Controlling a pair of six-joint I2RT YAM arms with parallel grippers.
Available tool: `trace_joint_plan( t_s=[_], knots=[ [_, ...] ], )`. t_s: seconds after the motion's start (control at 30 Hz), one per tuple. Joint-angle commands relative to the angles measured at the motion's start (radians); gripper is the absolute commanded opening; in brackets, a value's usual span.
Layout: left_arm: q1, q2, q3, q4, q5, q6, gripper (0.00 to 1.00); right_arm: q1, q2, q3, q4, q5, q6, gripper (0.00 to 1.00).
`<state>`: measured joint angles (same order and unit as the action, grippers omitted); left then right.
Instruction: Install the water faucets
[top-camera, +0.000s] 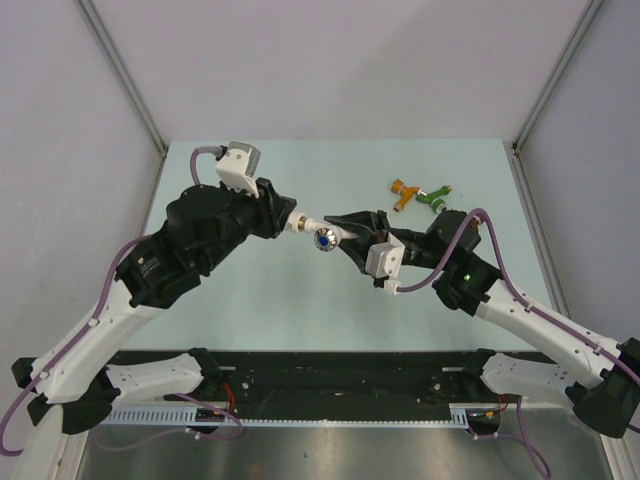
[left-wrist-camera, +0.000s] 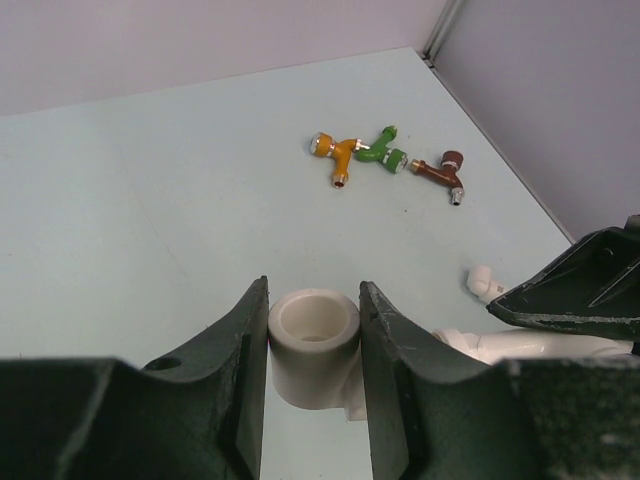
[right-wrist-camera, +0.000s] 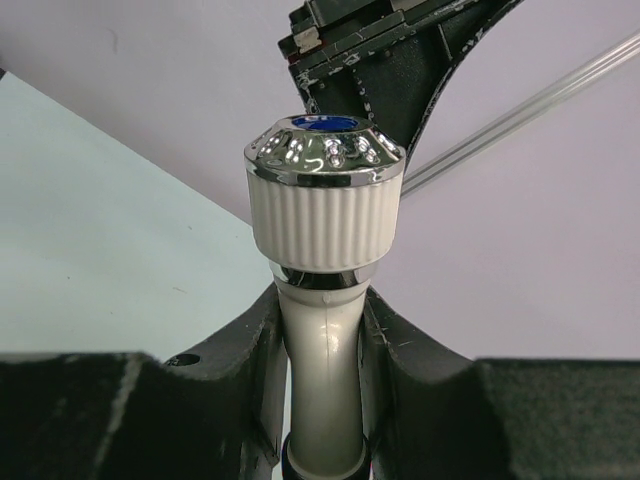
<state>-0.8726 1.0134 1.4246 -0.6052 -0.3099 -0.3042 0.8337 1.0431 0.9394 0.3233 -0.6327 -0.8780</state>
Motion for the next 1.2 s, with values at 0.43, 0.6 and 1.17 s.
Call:
trace_joint_plan(
  t_s=[0.43, 0.6, 1.17],
  knots=[
    [-0.029, -0.091, -0.128, 0.226, 0.077, -0.087, 0.0, 0.038, 0.043, 0.035, 0.089, 0.178, 0.189, 0.0],
    [-0.039, -0.13, -0.196, 0.314, 0.055, -0.062, 0.0, 0.057, 0.044, 0.035, 0.1, 0.238, 0.281, 0.0],
    [-0.114, -0.196, -0.326, 0.486, -0.011, 0.017, 0.0, 0.093, 0.044, 0.035, 0.119, 0.41, 0.609, 0.0]
  ],
)
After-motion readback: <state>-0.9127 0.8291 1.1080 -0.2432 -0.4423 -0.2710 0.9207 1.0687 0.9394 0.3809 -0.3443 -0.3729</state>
